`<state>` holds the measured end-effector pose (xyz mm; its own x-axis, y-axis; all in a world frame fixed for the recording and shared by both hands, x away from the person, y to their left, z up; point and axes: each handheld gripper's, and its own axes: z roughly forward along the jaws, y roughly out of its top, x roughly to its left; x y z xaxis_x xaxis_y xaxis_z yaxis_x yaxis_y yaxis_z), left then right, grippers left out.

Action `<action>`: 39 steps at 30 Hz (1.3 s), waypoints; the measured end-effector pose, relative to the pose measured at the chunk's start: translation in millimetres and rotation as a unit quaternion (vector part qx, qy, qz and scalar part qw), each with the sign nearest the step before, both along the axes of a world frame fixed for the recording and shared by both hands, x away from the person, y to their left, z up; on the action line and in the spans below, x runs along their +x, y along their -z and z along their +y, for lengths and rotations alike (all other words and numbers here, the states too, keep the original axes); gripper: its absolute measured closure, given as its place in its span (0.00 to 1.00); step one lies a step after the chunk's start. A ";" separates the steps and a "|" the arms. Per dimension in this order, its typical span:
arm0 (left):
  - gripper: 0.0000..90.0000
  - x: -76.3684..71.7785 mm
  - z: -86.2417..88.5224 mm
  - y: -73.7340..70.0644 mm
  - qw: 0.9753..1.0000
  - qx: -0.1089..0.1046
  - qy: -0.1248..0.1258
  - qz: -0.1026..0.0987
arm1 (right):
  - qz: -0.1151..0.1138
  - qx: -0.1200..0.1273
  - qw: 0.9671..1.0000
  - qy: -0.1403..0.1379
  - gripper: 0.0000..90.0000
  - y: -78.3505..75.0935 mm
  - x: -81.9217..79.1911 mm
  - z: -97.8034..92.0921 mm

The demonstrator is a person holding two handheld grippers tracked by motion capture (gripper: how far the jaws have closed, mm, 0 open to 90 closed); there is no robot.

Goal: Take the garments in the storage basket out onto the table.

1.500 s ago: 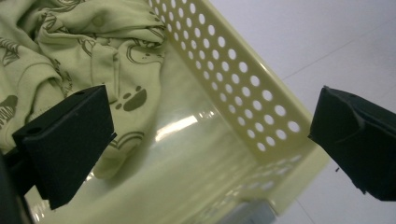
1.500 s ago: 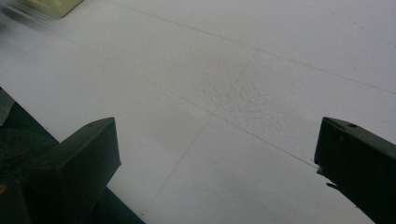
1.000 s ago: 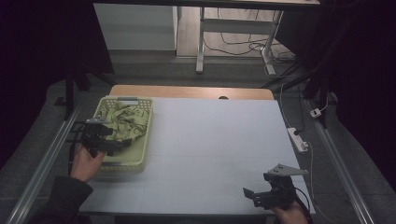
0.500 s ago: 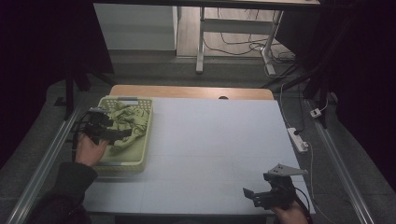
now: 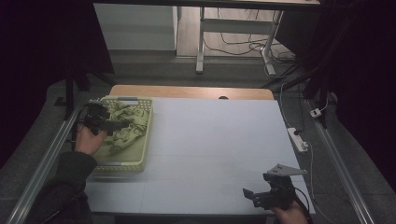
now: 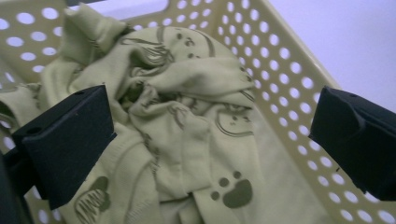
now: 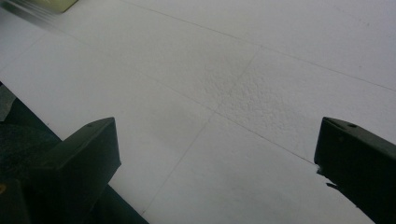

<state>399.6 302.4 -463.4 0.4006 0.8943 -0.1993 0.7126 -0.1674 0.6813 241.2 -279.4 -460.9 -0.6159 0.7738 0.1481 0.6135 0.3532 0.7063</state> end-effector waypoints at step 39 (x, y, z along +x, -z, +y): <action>0.00 75.5 -11.4 50.2 0.990 0.047 -0.001 0.132 | 0.001 -0.002 1.000 -0.003 0.03 0.1 -0.3 0.3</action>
<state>475.1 291.0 -513.7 0.3435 0.9147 -0.2129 0.8644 -0.2193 0.4525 240.9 -279.1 -461.0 -0.6202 0.7706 0.1467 0.6125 0.3589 0.7043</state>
